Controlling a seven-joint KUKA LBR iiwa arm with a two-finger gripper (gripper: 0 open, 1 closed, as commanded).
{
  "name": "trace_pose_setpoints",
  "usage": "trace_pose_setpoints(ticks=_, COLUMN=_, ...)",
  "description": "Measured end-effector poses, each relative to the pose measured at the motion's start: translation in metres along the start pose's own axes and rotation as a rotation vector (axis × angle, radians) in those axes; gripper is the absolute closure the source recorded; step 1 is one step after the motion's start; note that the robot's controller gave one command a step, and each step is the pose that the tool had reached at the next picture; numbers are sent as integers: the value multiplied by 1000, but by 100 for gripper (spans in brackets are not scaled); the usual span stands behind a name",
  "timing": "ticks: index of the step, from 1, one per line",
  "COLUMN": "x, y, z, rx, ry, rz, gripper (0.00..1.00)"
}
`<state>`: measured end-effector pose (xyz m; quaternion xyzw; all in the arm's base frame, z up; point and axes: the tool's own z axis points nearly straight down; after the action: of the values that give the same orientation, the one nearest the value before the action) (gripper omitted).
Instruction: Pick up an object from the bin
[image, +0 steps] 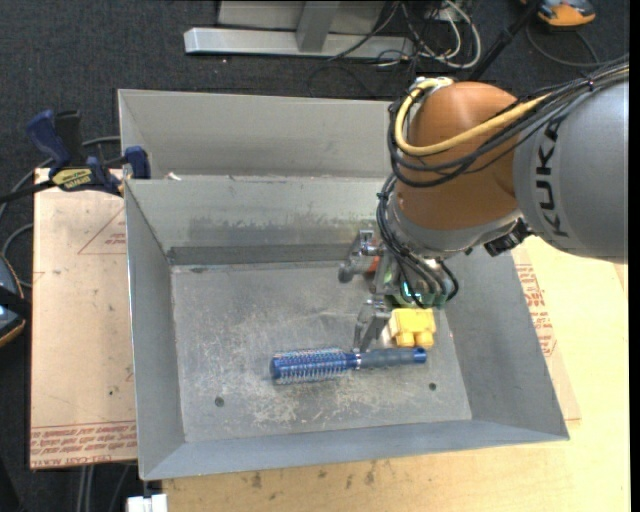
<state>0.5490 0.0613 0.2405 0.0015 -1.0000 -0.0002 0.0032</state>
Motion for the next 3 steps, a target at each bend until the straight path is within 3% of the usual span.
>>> trace_pose_setpoints(ticks=1, x=10, y=1, z=168, rx=-2, ry=-13, rz=-10, gripper=0)
trace_pose_setpoints(ticks=2, x=23, y=23, z=139, rx=-2, ry=-9, rz=-6, gripper=0)
trace_pose_setpoints(ticks=3, x=18, y=3, z=141, rx=0, ry=-9, rz=-5, gripper=0)
